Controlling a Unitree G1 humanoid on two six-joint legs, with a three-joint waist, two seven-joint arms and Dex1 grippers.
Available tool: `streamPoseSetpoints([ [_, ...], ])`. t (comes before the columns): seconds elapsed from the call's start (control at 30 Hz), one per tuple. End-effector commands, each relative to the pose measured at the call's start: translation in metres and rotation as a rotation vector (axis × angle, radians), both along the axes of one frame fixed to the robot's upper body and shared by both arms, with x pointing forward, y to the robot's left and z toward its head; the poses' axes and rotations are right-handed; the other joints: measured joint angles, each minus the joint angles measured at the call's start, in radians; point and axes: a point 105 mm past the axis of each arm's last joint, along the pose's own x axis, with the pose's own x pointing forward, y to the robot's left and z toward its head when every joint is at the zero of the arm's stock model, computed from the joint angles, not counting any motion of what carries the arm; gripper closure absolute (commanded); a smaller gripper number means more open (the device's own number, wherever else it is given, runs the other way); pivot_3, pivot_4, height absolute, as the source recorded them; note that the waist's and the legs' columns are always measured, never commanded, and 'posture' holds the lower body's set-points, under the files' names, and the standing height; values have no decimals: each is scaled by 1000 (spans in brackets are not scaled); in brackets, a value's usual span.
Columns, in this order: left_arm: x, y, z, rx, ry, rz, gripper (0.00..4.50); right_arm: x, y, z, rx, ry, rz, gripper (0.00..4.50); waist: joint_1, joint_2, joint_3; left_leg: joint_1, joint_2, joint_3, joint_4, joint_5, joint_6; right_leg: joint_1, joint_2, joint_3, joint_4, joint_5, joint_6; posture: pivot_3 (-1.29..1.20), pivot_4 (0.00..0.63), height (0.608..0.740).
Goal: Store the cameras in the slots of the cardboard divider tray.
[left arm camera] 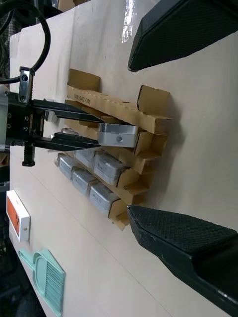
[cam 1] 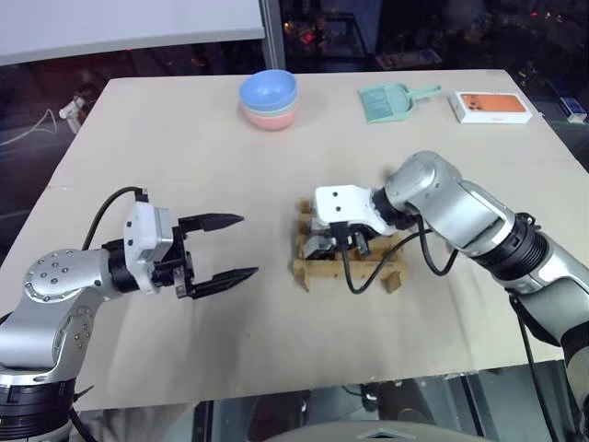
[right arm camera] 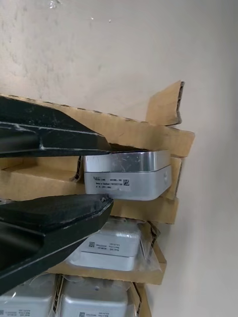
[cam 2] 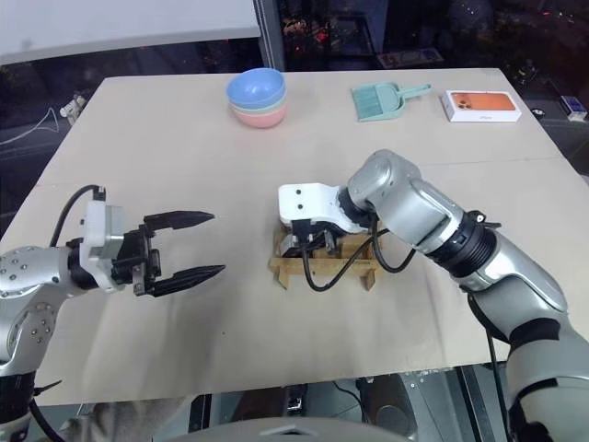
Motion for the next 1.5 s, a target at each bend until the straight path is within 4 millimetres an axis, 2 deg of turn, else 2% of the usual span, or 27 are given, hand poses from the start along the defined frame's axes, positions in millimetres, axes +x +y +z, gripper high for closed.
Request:
streamPoseSetpoints([
  [0.03,-2,-1,5,6,-34,-11,0,12,-6,7,-28,-62,-47,4020,0,0,0,0,0,0,0,0,0,0,0,0,0,0,-1,0,150,740],
  [0.3,-2,-1,5,5,-31,-10,0,8,-4,18,-15,-74,-32,4020,0,0,0,0,0,0,0,0,0,0,0,0,0,0,-1,0,150,740],
  [0.7,2,-3,5,0,-31,-22,0,15,-13,23,-95,-129,-19,4020,2,0,0,-1,0,0,0,0,0,-1,0,-1,-1,0,0,0,150,740],
  [0.83,4,-5,4,-3,-30,-29,0,17,-9,28,-91,-144,-15,4020,2,0,0,-2,0,0,0,0,0,0,-1,-1,-1,0,0,0,150,740],
  [1.23,6,-7,4,-2,-30,-43,0,29,-3,21,-200,-172,36,4020,-1,0,0,-1,0,0,0,1,-1,0,0,-2,0,0,0,0,150,740],
  [1.4,5,-8,5,-2,-29,-46,0,27,9,29,-119,-148,31,4020,-8,0,0,0,1,0,0,1,-2,0,2,-1,0,1,-2,0,150,740],
  [1.5,4,-7,5,-1,-27,-44,0,28,6,36,-58,-115,-11,4020,-13,0,0,0,3,0,0,2,-4,0,4,-2,1,1,-4,0,150,740],
])
